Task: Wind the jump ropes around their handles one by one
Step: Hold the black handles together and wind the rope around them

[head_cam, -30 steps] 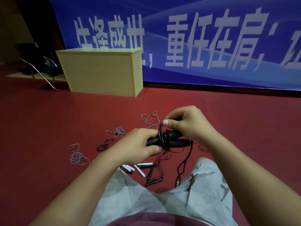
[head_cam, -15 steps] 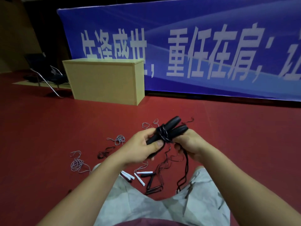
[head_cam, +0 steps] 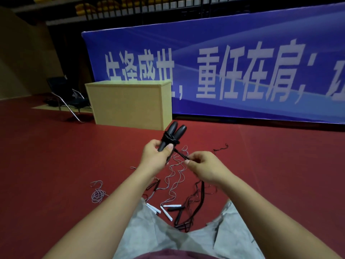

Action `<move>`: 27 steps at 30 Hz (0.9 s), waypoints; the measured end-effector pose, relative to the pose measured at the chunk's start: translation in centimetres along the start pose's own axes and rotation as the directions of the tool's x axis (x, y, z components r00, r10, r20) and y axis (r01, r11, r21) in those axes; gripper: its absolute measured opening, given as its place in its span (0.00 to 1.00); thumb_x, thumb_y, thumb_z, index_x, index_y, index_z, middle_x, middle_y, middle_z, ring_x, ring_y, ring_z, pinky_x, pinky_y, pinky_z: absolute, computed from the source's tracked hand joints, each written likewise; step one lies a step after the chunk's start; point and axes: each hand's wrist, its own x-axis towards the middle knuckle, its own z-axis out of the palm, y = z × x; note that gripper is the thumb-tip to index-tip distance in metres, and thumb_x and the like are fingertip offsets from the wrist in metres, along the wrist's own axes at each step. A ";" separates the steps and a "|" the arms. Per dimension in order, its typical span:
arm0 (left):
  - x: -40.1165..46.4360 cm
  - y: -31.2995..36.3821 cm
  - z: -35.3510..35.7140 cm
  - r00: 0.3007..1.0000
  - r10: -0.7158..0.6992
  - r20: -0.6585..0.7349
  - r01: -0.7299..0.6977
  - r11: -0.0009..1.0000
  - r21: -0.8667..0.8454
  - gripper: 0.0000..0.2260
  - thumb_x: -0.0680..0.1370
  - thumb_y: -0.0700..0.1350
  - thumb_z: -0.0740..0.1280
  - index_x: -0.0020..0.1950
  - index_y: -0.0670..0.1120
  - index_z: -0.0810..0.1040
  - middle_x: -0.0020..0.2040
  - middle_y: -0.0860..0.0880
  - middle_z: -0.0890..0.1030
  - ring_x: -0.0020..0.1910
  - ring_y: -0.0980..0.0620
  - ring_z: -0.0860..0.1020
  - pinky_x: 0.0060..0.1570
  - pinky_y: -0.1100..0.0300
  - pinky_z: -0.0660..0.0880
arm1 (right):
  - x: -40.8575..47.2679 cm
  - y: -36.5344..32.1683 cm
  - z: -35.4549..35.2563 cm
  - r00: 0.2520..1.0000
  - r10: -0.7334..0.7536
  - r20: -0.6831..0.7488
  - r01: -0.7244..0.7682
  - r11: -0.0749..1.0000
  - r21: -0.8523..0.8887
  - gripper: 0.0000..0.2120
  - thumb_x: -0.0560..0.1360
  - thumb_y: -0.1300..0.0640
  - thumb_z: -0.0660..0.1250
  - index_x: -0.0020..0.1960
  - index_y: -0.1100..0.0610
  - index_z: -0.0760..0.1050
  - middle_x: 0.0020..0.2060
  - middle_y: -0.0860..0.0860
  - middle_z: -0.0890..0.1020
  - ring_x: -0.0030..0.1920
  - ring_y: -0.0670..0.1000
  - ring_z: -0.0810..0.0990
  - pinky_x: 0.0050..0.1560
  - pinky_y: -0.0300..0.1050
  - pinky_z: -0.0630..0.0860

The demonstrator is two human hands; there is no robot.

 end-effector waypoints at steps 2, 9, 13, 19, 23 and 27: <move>-0.3 -0.4 -0.5 1.000 0.005 -0.023 -0.004 0.999 0.042 0.07 0.79 0.44 0.69 0.53 0.42 0.75 0.38 0.45 0.79 0.26 0.52 0.75 0.23 0.66 0.69 | -0.2 -0.3 -0.1 0.999 0.031 -0.020 -0.031 0.999 -0.012 0.11 0.78 0.49 0.65 0.41 0.53 0.76 0.31 0.47 0.77 0.30 0.46 0.72 0.34 0.42 0.68; 0.4 -1.7 -0.1 0.994 -0.048 -0.097 0.060 0.990 0.124 0.09 0.77 0.47 0.72 0.51 0.42 0.79 0.36 0.47 0.82 0.26 0.54 0.79 0.30 0.62 0.71 | 0.0 -1.0 0.3 0.999 -0.043 0.007 0.043 0.999 -0.027 0.04 0.79 0.54 0.64 0.47 0.51 0.77 0.31 0.44 0.75 0.31 0.44 0.72 0.34 0.39 0.68; 1.1 -2.1 1.0 0.995 -0.026 -0.092 0.047 0.971 0.233 0.11 0.75 0.51 0.72 0.42 0.43 0.81 0.33 0.44 0.83 0.31 0.46 0.81 0.36 0.52 0.78 | 0.2 -0.9 -0.3 0.995 -0.098 0.007 0.098 0.995 -0.021 0.04 0.79 0.55 0.64 0.52 0.50 0.77 0.31 0.44 0.76 0.30 0.43 0.73 0.34 0.40 0.71; 1.2 -1.8 1.9 0.995 0.072 -0.064 -0.027 0.850 0.527 0.13 0.76 0.55 0.71 0.37 0.47 0.79 0.30 0.49 0.78 0.32 0.46 0.77 0.28 0.58 0.66 | -0.1 0.2 -1.2 0.987 -0.045 0.154 0.019 0.986 0.163 0.03 0.80 0.56 0.64 0.52 0.51 0.76 0.31 0.46 0.71 0.28 0.45 0.68 0.30 0.41 0.67; 1.0 -2.6 1.9 0.994 0.110 -0.011 -0.081 0.793 0.603 0.10 0.76 0.55 0.71 0.43 0.49 0.82 0.32 0.49 0.79 0.34 0.46 0.78 0.33 0.56 0.71 | 0.3 1.1 -2.4 0.987 -0.057 0.152 0.041 0.994 0.105 0.04 0.79 0.56 0.64 0.48 0.55 0.77 0.31 0.47 0.72 0.29 0.46 0.67 0.31 0.42 0.64; 0.1 -2.9 2.6 0.983 0.125 0.131 -0.181 0.730 0.659 0.06 0.76 0.53 0.71 0.44 0.52 0.78 0.32 0.53 0.76 0.34 0.48 0.76 0.32 0.57 0.66 | 1.3 0.8 -2.6 0.991 -0.127 0.044 0.129 0.990 -0.049 0.07 0.79 0.55 0.64 0.44 0.55 0.75 0.30 0.46 0.74 0.31 0.48 0.71 0.36 0.44 0.68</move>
